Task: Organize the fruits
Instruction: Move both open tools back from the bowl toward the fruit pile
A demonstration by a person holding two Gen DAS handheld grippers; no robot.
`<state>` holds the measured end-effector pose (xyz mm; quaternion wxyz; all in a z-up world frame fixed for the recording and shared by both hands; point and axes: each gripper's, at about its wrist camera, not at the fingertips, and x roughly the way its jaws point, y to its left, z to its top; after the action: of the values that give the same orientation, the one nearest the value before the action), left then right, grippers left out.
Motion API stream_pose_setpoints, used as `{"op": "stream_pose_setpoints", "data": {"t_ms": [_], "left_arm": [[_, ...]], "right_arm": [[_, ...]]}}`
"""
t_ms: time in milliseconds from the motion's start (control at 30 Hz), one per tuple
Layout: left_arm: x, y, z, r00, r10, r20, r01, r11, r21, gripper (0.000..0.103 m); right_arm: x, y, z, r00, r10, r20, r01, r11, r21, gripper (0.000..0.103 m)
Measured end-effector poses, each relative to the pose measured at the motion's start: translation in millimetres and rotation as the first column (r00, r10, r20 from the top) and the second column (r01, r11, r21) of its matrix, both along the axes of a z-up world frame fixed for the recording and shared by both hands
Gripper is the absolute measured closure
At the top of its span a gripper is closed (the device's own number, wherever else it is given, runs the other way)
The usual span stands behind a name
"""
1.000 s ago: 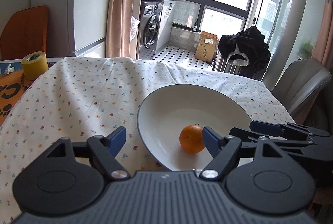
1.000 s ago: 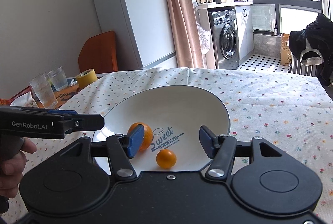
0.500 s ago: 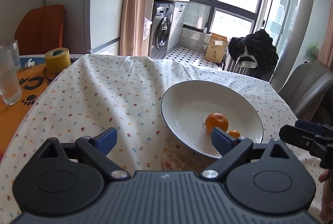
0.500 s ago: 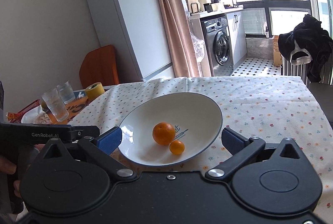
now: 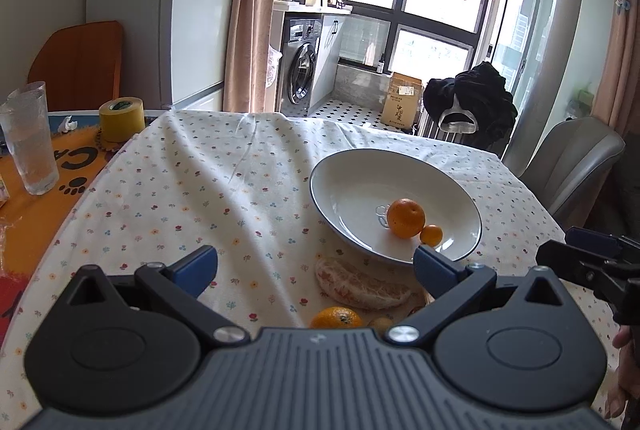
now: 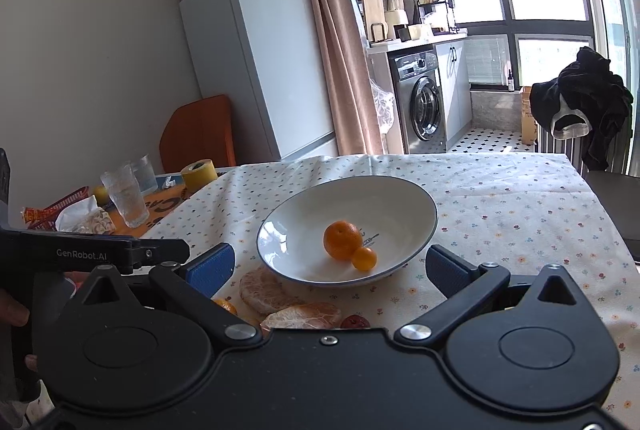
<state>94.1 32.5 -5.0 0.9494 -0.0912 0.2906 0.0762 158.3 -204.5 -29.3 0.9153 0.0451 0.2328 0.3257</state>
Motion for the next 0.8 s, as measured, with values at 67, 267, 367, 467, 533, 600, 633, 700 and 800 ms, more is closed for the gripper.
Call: {"op": "stream_pose_setpoints", "data": {"t_ms": [67,267,367,467,533,600,633,700,800], "left_arm": [[-7.6,2.9,-0.8,1.0,0.009,0.001,-0.009,1.0,-0.006,0.0],[-27.7,8.0,-2.4,1.0,0.02,0.001,-0.02,1.0,-0.023,0.0],[-35.4,11.8,-3.7,1.0,0.029,0.001,-0.029,0.999,-0.035,0.0],[-40.1,12.9,-3.6,1.0,0.03,0.003,-0.03,0.999,-0.036,0.0],[-44.9,14.7,-4.1,0.999,0.033,0.003,-0.032,0.999,-0.042,0.0],[-50.3,16.5,-4.2,0.999,0.039,0.002,-0.039,0.998,-0.045,0.0],[-53.2,16.9,-3.9,0.999,0.037,0.004,-0.037,0.998,-0.045,0.0],[-57.1,17.2,-3.2,0.999,0.04,0.001,-0.04,0.998,-0.041,0.0],[-63.2,16.9,-1.0,0.999,0.041,0.003,-0.041,0.998,-0.042,0.0]], "right_arm": [[-4.8,-2.3,-0.3,1.0,-0.011,-0.001,0.011,1.0,0.0,0.0],[-13.5,-7.2,1.0,0.999,-0.01,-0.037,0.009,1.0,-0.002,0.0],[-18.0,-8.7,1.4,0.999,-0.016,-0.047,0.016,1.0,-0.001,0.0],[-22.4,-10.7,2.2,0.999,-0.01,-0.046,0.01,1.0,0.001,0.0],[-25.3,-9.6,2.0,0.999,-0.011,-0.047,0.01,1.0,-0.019,0.0],[-28.9,-9.1,1.3,0.999,-0.015,-0.051,0.013,0.999,-0.041,0.0],[-31.3,-9.5,1.1,0.999,-0.01,-0.049,0.007,0.999,-0.046,0.0],[-36.0,-10.5,0.8,0.999,0.001,-0.049,-0.004,0.998,-0.06,0.0],[-39.9,-12.9,2.0,0.998,0.0,-0.057,-0.004,0.998,-0.07,0.0]]}}
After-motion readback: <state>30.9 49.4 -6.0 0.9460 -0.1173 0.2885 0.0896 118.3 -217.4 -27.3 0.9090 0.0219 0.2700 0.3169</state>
